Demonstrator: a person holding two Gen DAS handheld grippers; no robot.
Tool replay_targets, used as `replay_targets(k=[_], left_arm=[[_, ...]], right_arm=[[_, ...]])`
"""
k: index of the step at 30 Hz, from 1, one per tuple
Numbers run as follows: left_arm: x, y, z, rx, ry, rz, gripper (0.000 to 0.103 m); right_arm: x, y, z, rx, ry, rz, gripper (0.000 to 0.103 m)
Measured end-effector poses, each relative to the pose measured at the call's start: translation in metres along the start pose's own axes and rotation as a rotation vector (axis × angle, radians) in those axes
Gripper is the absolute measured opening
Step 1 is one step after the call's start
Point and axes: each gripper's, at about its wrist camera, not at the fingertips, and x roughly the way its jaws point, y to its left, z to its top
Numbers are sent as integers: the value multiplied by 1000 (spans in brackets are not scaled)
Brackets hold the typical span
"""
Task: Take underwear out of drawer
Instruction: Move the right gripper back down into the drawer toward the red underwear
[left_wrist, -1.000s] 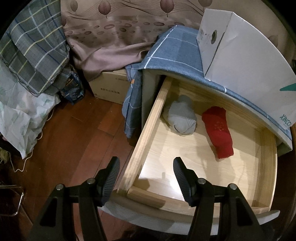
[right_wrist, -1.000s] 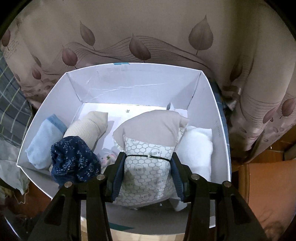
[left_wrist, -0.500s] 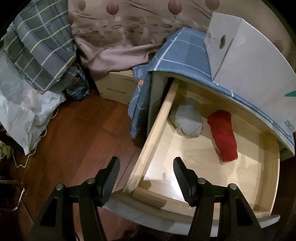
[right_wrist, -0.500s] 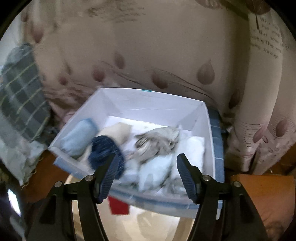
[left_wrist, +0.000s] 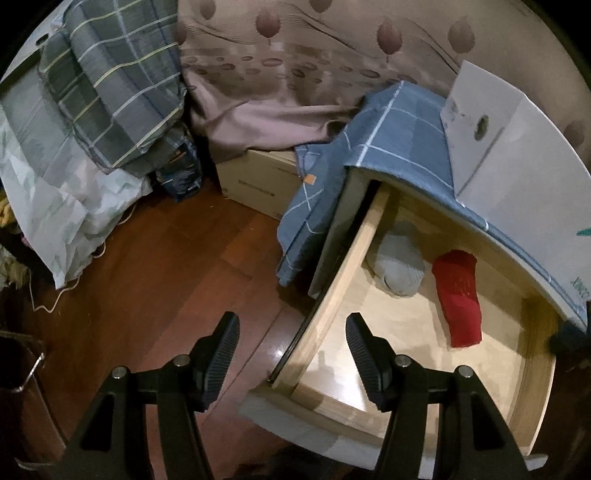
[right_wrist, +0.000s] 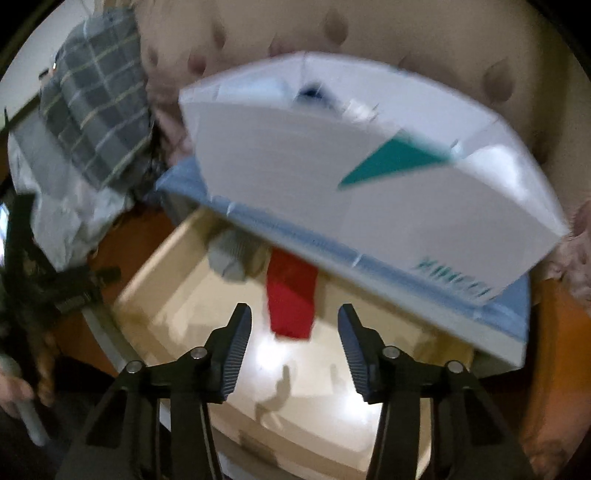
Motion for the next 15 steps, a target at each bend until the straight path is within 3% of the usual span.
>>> replay_targets(k=[15], left_arm=[[2, 0, 1, -11, 20, -28, 61]], right_arm=[[108, 28, 1, -232, 157, -16, 42]])
